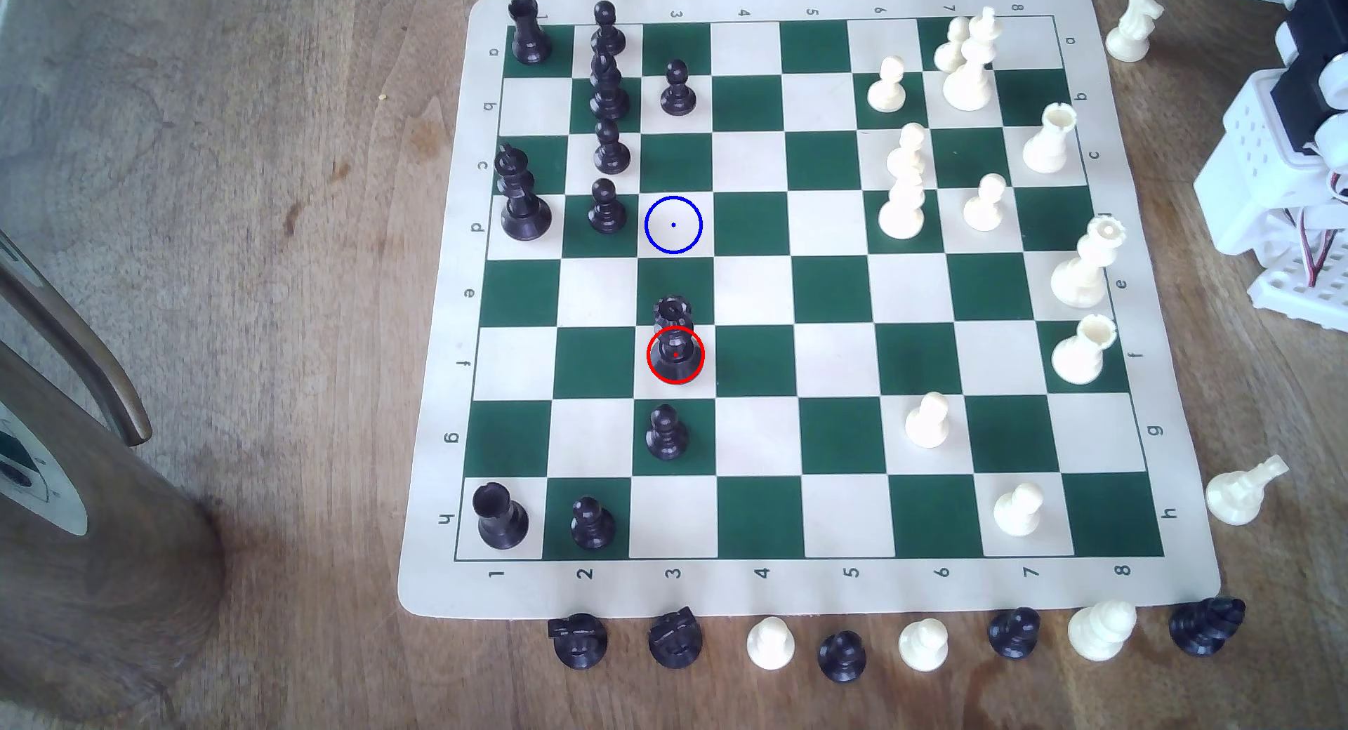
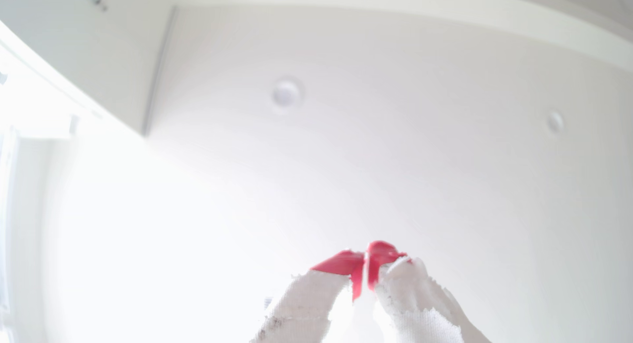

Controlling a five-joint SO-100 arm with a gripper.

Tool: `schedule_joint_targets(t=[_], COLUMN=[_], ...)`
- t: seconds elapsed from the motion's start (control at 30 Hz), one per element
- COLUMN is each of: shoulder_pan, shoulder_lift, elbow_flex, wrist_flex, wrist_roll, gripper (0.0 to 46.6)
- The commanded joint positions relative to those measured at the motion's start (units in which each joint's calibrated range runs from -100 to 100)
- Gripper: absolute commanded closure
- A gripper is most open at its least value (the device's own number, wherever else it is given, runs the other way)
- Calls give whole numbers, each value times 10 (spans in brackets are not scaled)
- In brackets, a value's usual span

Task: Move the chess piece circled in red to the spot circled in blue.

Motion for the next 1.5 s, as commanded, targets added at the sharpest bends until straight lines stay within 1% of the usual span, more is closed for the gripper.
schedule_joint_targets(t=[0.0, 0.7, 0.8, 0.97, 1.0, 1.03, 1.07, 1.1, 1.13, 1.23, 1.27, 1.3, 1.33, 1.4, 1.43, 1.47], shoulder_pan=[-2, -2, 1, -11, -31, -45, -48, -48, -49, -60, -66, -83, -91, -104, -123, -133], shoulder_lift=[-2, -2, -2, -2, -1, -1, -1, -1, -1, 6, 24, 84, 113, 157, 200, 214], elbow_flex=[9, 9, 9, 9, 9, 9, 9, 9, 9, 9, 9, 4, -6, -40, -91, -113], wrist_flex=[-11, -10, 37, 204, 285, 330, 371, 414, 518, 669, 687, 701, 705, 741, 783, 804], wrist_roll=[2, 2, 3, -1, -1, 0, 2, 19, 42, 42, 40, 40, 39, 31, 24, 23], gripper=[464, 464, 464, 464, 464, 464, 464, 464, 464, 465, 465, 465, 465, 465, 465, 465])
